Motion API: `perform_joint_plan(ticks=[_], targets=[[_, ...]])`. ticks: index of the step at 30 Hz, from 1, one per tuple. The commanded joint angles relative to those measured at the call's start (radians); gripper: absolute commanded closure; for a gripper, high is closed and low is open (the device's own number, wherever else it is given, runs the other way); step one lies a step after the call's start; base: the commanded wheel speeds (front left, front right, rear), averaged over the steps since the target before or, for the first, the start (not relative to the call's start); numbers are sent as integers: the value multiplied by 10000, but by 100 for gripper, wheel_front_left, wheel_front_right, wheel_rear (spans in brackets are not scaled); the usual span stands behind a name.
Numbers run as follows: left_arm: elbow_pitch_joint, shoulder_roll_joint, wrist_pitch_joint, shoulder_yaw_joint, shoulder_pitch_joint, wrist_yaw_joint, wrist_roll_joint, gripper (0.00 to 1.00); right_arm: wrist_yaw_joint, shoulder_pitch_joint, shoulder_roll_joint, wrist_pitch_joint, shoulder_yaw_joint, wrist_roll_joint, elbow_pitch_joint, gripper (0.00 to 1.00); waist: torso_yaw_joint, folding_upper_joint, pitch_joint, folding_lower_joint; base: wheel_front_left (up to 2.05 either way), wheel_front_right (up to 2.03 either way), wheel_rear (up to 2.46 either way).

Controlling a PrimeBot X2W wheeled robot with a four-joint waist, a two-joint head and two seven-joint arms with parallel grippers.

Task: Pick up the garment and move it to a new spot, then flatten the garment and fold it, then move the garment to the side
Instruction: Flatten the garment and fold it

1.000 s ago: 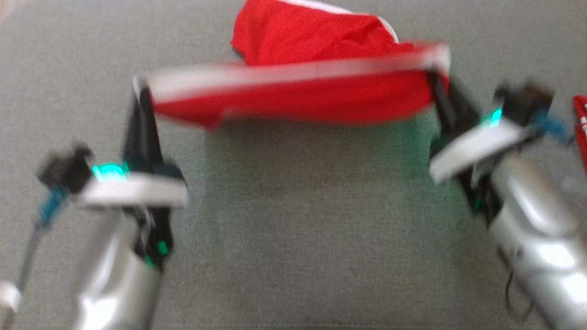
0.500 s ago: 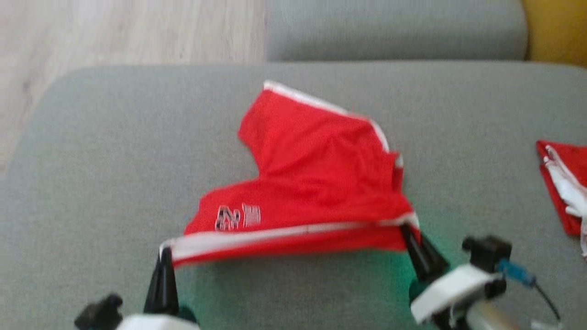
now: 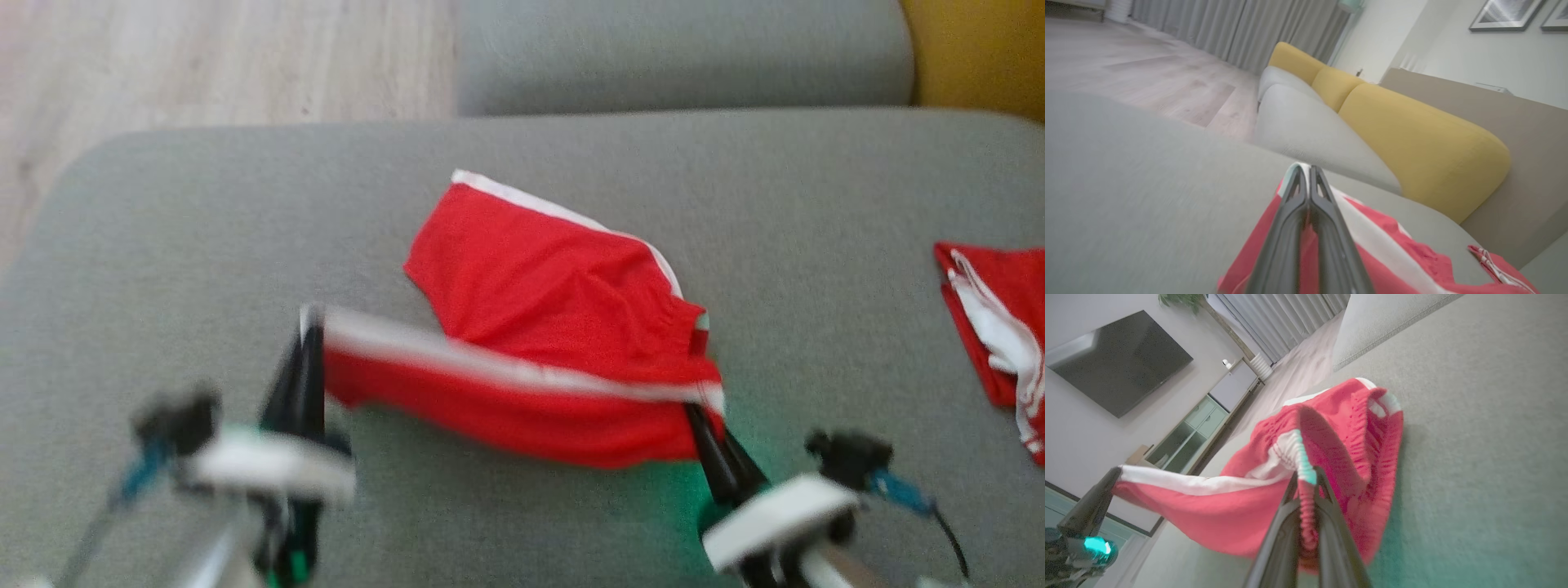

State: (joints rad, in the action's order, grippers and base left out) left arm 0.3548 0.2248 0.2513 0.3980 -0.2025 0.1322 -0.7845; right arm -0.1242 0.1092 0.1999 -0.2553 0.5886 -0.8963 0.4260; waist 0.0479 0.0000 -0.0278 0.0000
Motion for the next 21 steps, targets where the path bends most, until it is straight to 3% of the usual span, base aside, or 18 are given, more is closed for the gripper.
perform_joint_plan(ticks=[1,10,16,21], targets=[[-219,254,-17,-233,-871,-16,-130,100,-65,681,-21,-64,163,-127,-292,100,-217,0,-328,0,0,0,0],[1604,1606,-1145,1958,-5283,-16,-1828,100,-65,2966,-601,-27,782,-1881,271,100,-1321,0,-1959,0,0,0,0],[2597,2019,-1188,3015,-6860,-16,-2493,100,-65,3960,-766,-47,1402,-2636,471,100,-1936,0,-2771,0,0,0,0],[3175,2252,-1107,3803,-7729,-16,-2890,100,-65,4358,-881,-60,1338,-2967,508,100,-2279,0,-3193,0,0,0,0]])
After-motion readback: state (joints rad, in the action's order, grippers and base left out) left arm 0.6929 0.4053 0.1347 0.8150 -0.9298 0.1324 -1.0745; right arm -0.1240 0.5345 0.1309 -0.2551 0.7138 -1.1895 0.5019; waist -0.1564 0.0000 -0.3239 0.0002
